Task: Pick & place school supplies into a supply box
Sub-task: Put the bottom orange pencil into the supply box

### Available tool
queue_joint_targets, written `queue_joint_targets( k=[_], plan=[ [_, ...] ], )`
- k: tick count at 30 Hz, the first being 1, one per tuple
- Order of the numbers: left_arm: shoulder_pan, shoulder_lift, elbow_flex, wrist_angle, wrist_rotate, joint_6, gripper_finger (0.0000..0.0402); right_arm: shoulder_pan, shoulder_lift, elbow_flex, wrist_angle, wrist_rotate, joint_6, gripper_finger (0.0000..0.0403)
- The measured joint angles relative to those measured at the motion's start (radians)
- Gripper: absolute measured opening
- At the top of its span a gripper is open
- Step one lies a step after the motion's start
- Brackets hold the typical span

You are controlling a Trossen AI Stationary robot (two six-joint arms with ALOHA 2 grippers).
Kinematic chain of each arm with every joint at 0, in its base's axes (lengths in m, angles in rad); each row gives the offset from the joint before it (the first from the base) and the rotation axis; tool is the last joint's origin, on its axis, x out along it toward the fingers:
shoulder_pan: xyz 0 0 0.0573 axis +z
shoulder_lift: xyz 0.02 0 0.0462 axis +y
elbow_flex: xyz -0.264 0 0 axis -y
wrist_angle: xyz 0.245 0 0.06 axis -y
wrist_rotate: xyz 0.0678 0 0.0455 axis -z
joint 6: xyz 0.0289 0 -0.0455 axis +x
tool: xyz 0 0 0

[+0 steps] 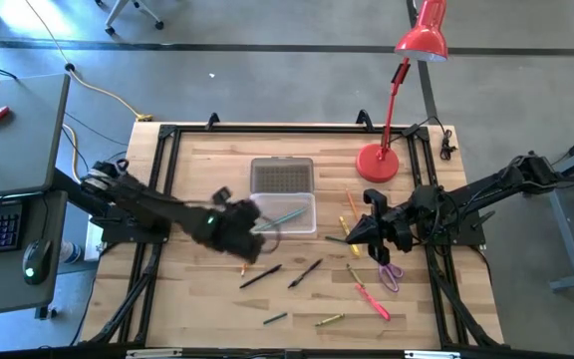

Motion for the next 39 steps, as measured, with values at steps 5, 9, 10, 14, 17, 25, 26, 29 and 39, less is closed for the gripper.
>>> queue_joint_targets(
  k=[5, 9, 10, 14, 17, 25, 26, 29, 39],
  plan=[
    [-0.169, -0.005, -0.030, -0.209, -0.005, -0.399, 0.0097, 0.000, 0.000, 0.000, 0.000, 0.000, 0.000, 0.0000],
    [-0.286, -0.004, -0.115, -0.095, -0.028, -0.604, 0.0097, 0.000, 0.000, 0.000, 0.000, 0.000, 0.000, 0.0000],
    [-0.307, 0.000, -0.141, -0.045, -0.037, -0.623, 0.0097, 0.000, 0.000, 0.000, 0.000, 0.000, 0.000, 0.0000],
    [-0.353, 0.003, -0.260, 0.212, -0.082, -0.630, 0.0097, 0.000, 0.000, 0.000, 0.001, 0.000, 0.000, 0.0000],
    [-0.344, 0.003, -0.358, 0.417, -0.093, -0.624, 0.0097, 0.000, 0.000, 0.000, 0.001, 0.000, 0.000, 0.0000],
    [-0.249, 0.003, -0.529, 0.693, -0.014, -0.607, 0.0097, 0.000, 0.000, 0.000, 0.001, 0.000, 0.000, 0.0000],
    [-0.236, 0.003, -0.539, 0.714, -0.009, -0.591, 0.0097, 0.000, 0.000, 0.000, 0.001, 0.000, 0.000, 0.0000],
    [-0.198, 0.003, -0.562, 0.777, 0.033, -0.543, 0.0097, 0.000, 0.000, 0.000, 0.001, 0.000, 0.000, 0.0000],
    [-0.125, 0.070, -0.567, 0.883, 0.112, -0.454, 0.0097, 0.000, 0.000, 0.000, 0.001, 0.000, -0.001, 0.0000]
  ],
)
